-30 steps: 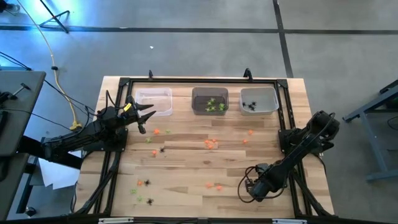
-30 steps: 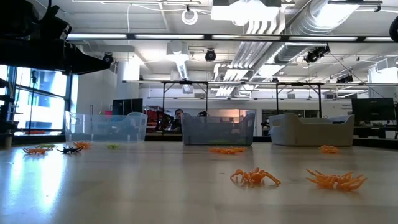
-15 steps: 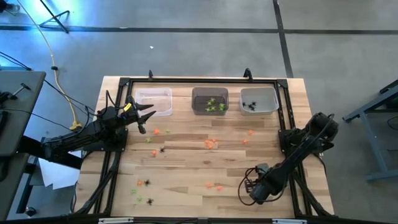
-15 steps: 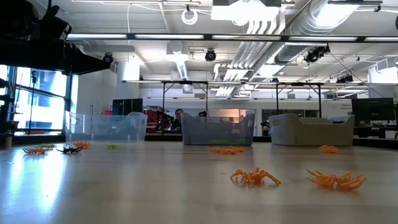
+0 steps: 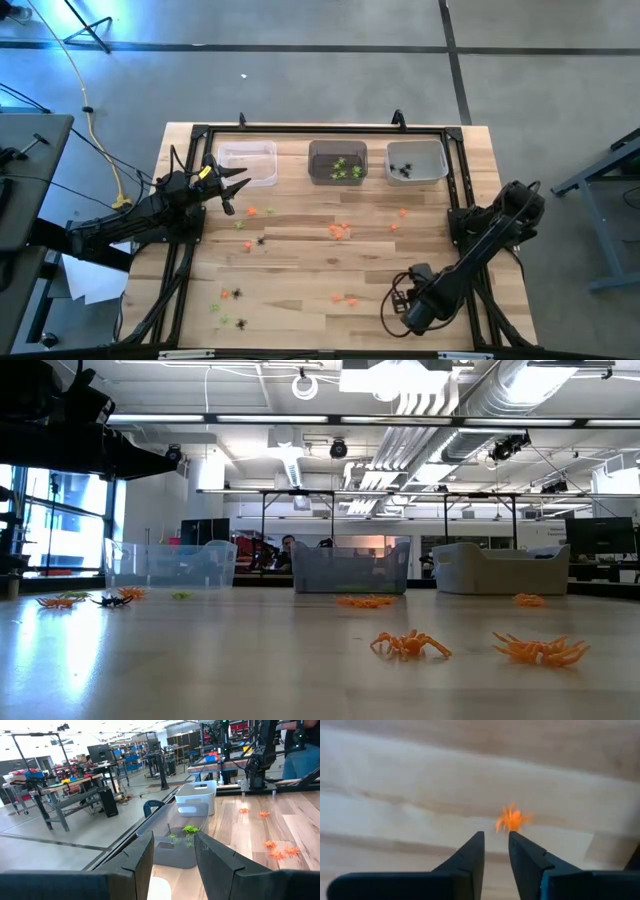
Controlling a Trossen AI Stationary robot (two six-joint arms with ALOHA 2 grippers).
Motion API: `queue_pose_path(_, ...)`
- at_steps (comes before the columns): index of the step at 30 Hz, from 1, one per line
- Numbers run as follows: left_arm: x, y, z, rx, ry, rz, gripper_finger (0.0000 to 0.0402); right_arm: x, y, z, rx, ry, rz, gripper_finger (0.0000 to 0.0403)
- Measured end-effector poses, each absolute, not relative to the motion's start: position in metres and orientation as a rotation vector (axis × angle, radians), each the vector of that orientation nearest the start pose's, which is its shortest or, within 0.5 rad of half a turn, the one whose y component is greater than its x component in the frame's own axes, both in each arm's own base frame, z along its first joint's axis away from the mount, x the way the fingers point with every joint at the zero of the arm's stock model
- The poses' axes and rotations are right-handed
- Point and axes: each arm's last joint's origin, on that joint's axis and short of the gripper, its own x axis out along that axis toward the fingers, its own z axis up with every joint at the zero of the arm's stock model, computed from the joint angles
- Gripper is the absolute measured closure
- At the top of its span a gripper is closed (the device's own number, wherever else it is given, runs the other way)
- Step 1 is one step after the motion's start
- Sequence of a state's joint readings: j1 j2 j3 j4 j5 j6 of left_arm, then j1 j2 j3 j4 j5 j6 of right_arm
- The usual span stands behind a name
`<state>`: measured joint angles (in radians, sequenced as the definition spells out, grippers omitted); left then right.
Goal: Sort Halloween decoration
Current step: Put the orange spider toy into the transparent bin
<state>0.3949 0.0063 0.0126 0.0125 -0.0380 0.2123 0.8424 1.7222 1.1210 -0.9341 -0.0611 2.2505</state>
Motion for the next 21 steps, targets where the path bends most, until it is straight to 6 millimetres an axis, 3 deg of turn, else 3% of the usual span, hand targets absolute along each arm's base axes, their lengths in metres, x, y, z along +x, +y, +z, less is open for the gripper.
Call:
queue_pose_path(9,0.089,0.038,0.169,0.212,0.027,0.433,0.0271,0.194,0.226,0.171,1.163,1.415,-1.071,0.0284)
queue_pose_path(21,0.089,0.038,0.169,0.212,0.027,0.433,0.0271,0.182,0.212,0.13,1.221,1.429,-1.026,0.0284)
